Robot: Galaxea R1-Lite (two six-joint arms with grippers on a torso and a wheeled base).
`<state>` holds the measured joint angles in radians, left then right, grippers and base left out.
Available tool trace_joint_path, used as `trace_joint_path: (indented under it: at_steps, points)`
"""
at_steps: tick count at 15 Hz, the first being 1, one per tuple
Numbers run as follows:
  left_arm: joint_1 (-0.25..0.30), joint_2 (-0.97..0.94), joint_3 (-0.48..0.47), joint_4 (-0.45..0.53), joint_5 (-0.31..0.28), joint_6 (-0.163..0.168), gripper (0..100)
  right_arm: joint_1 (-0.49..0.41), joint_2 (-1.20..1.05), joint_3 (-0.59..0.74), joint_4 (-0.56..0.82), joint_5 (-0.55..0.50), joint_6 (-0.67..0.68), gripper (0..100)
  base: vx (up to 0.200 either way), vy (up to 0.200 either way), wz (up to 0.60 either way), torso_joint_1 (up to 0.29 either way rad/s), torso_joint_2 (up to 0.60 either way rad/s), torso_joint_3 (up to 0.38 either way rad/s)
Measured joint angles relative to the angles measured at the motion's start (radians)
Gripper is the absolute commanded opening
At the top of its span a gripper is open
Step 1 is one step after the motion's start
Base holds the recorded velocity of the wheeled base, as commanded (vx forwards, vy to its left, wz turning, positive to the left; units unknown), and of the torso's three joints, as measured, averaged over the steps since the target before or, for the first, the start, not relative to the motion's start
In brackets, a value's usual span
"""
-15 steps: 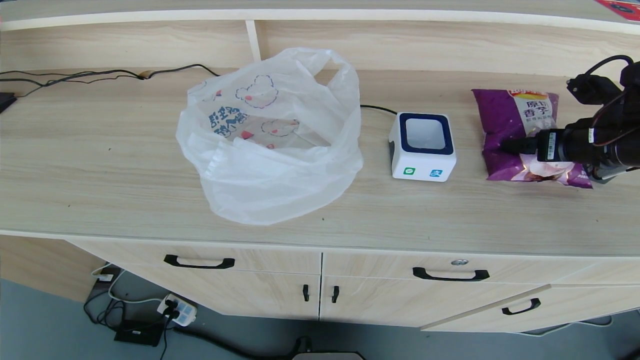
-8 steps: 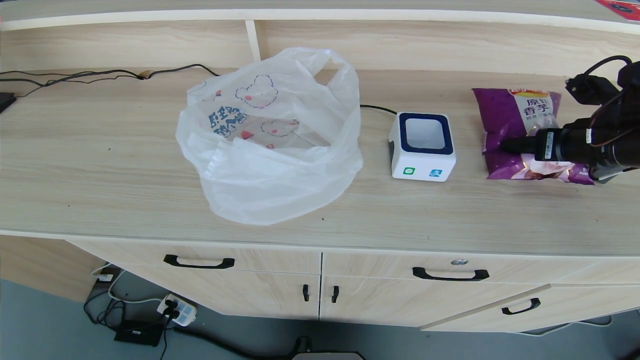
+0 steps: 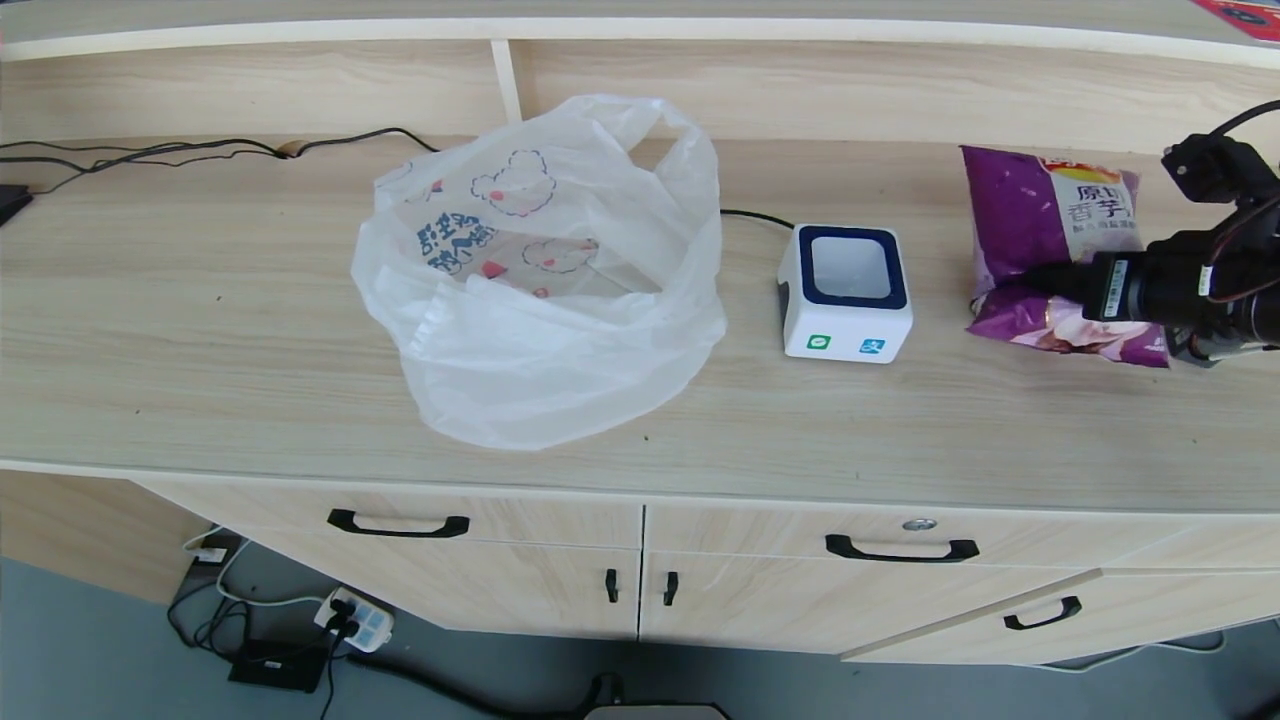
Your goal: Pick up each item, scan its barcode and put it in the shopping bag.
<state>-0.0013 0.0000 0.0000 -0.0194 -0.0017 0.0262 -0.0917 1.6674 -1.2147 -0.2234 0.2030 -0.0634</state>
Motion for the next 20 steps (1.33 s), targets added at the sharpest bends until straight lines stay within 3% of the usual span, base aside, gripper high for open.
trace_joint_path:
  at_steps: [11, 16, 20]
  points:
    - [0.0, 0.0, 0.0, 0.0, 0.0, 0.0, 100, 0.024, -0.24, 0.208, -0.03, 0.096, 0.038, 0, 0.0, 0.0, 0.0, 0.0, 0.0, 0.0]
    - [-0.001, 0.0, 0.0, 0.0, 0.0, 0.0, 100, 0.177, -0.479, 0.385, -0.031, 0.116, 0.31, 0, 0.0, 0.0, 0.0, 0.0, 0.0, 0.0]
    - [0.0, 0.0, 0.0, 0.0, 0.0, 0.0, 100, 0.411, -0.662, 0.579, -0.113, 0.115, 0.533, 0, 0.0, 0.0, 0.0, 0.0, 0.0, 0.0]
